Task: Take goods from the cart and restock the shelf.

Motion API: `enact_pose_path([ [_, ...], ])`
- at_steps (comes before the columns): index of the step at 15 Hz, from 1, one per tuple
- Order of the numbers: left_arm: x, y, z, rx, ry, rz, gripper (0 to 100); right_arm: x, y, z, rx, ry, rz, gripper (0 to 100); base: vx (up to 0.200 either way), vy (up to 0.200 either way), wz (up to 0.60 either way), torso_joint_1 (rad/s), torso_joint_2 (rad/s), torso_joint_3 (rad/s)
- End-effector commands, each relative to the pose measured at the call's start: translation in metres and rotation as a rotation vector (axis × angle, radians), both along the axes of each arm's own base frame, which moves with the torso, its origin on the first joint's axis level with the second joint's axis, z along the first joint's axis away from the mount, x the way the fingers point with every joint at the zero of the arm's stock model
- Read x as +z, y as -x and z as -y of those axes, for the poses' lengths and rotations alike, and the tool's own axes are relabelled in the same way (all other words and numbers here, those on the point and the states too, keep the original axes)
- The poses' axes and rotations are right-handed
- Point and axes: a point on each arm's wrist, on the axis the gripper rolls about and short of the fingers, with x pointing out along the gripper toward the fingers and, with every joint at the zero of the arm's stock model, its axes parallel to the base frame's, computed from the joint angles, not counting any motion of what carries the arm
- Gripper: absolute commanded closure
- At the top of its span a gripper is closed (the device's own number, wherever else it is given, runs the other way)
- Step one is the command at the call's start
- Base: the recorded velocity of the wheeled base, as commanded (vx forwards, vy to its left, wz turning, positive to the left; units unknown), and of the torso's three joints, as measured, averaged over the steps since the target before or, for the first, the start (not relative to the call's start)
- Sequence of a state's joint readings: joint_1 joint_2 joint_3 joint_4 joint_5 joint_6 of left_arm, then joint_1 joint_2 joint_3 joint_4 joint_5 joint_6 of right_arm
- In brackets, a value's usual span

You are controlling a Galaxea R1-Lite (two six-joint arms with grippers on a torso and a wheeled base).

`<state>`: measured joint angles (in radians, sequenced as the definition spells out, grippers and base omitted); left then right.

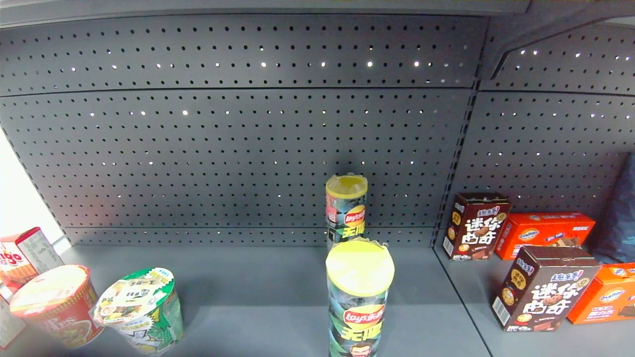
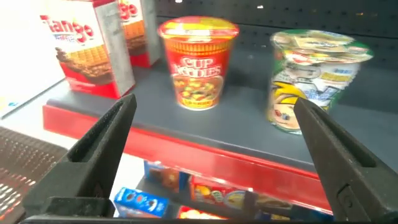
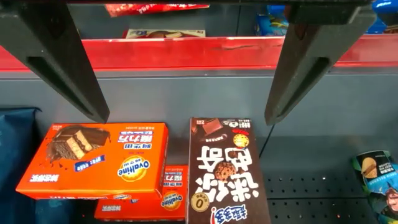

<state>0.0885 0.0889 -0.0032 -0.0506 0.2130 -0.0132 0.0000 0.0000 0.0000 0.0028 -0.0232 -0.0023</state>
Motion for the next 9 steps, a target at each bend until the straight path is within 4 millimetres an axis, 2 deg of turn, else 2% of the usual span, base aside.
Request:
enact_pose_path([
  [1,0.0007,-0.0002,0.0006,-0.033,-0.004,-0.002,0,0.0000,-0.0001,0.0000,0.000,0.001,-0.002,0,0.000,0.000,0.00,0.000,0.00,0.000],
  [3,-0.0014,-0.0012,0.0047,-0.219,0.002,-0.010,0,0.0000,-0.0001,0.0000,0.000,0.001,-0.002,0,0.000,0.000,0.00,0.000,0.00,0.000],
  [6,-0.0057,0.0021,0.0044,-0.341,-0.057,-0.019,0,0.0000,-0.0001,0.0000,0.000,0.001,-0.002,0,0.000,0.000,0.00,0.000,0.00,0.000],
  [9,-0.0077,0.0061,0.0019,-0.255,-0.078,0.023,0,0.0000,-0.0001,0.0000,0.000,0.001,-0.002,0,0.000,0.000,0.00,0.000,0.00,0.000],
])
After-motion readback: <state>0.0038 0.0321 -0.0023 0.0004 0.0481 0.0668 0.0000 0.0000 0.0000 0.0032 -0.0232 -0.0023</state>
